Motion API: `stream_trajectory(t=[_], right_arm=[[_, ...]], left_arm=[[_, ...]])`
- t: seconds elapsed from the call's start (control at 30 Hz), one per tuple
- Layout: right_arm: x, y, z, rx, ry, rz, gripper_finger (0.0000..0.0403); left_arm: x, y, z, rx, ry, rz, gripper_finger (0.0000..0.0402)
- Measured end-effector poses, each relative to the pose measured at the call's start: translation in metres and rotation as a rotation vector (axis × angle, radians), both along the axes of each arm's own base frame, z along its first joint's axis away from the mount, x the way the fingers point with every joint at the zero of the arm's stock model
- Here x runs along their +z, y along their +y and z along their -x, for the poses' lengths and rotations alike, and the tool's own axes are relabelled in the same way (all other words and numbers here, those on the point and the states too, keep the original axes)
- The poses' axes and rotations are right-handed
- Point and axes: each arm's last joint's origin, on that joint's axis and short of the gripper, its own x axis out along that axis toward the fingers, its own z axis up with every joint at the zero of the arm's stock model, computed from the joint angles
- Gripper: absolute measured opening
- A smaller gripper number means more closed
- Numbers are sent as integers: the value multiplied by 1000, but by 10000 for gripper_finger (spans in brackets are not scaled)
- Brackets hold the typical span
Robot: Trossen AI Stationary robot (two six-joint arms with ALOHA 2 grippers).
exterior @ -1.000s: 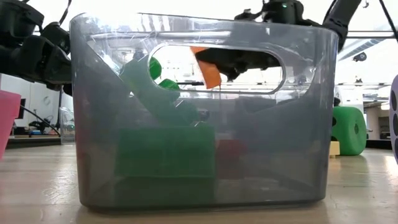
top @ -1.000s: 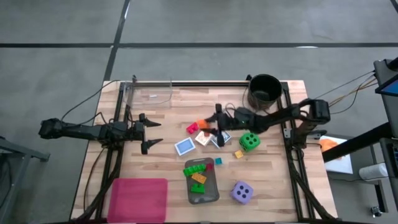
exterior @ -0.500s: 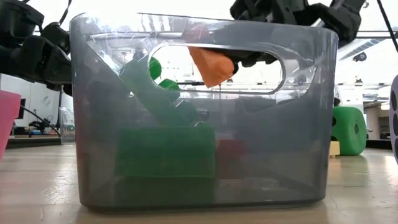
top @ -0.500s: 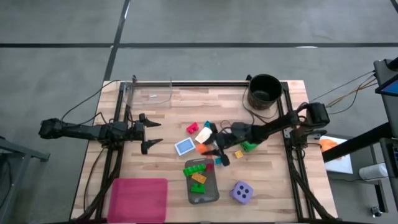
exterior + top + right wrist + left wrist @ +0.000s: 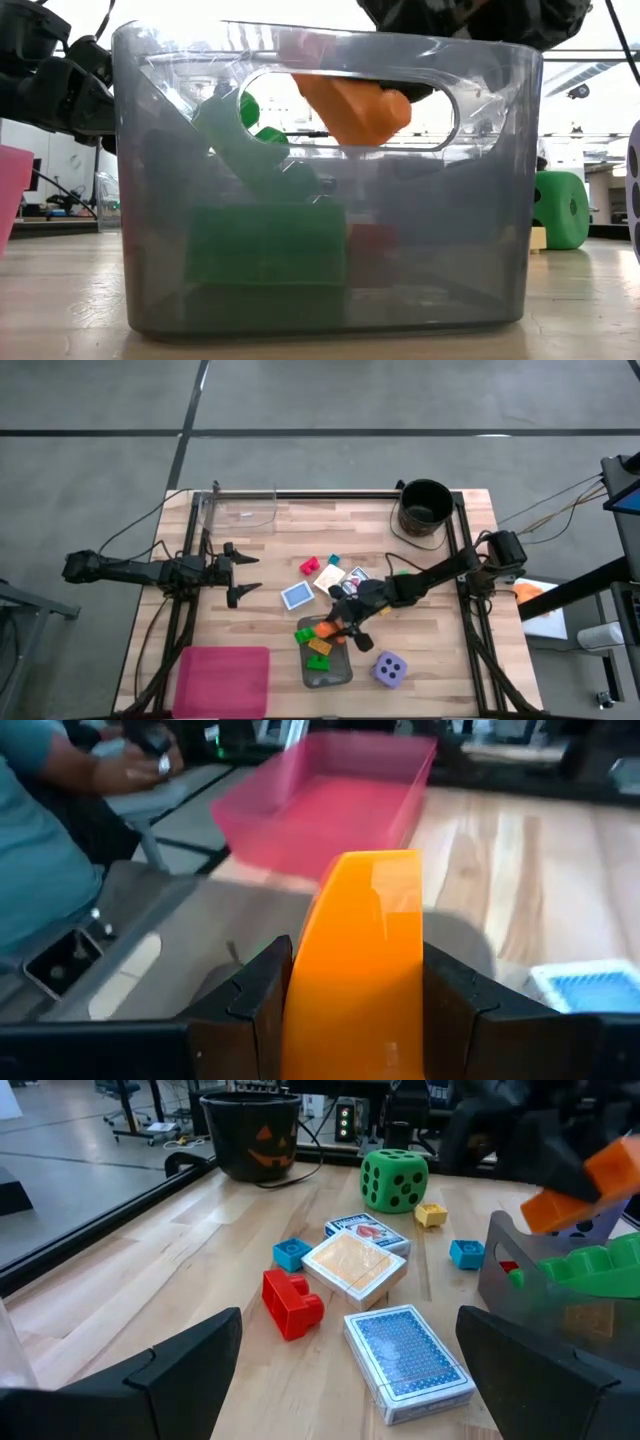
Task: Pick & Place Toys
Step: Put the orange game piece into the black bin, then put the yellow game piece into the black bin
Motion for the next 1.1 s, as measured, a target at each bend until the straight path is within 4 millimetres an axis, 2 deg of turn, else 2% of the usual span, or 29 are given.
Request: stream_trajectory(t=[0.23, 0.3, 0.47, 0.57, 0.77, 0.93, 1.03, 1.1], right_arm=[[-20, 3, -3, -1, 70, -1, 154], [-21, 3, -5, -3, 78, -2, 193], [-16, 4, -7, -3, 72, -3, 330], [-10, 4, -8, -3, 66, -5, 372], [0, 4, -9, -15, 3, 21, 384], [8, 4, -8, -21, -182, 13, 385], [6, 3, -1, -22, -259, -2, 386], [1, 1, 4, -32, -249, -6, 386]], left_arm=[[0, 0, 0, 0, 0, 0, 369], [0, 0, 0, 0, 0, 0, 369], [0, 0, 0, 0, 0, 0, 369], [0, 0, 0, 0, 0, 0, 369], [0, 0, 0, 0, 0, 0, 369], [0, 0, 0, 0, 0, 0, 369], [0, 0, 0, 0, 1, 0, 369], [0, 0, 0, 0, 1, 0, 369]])
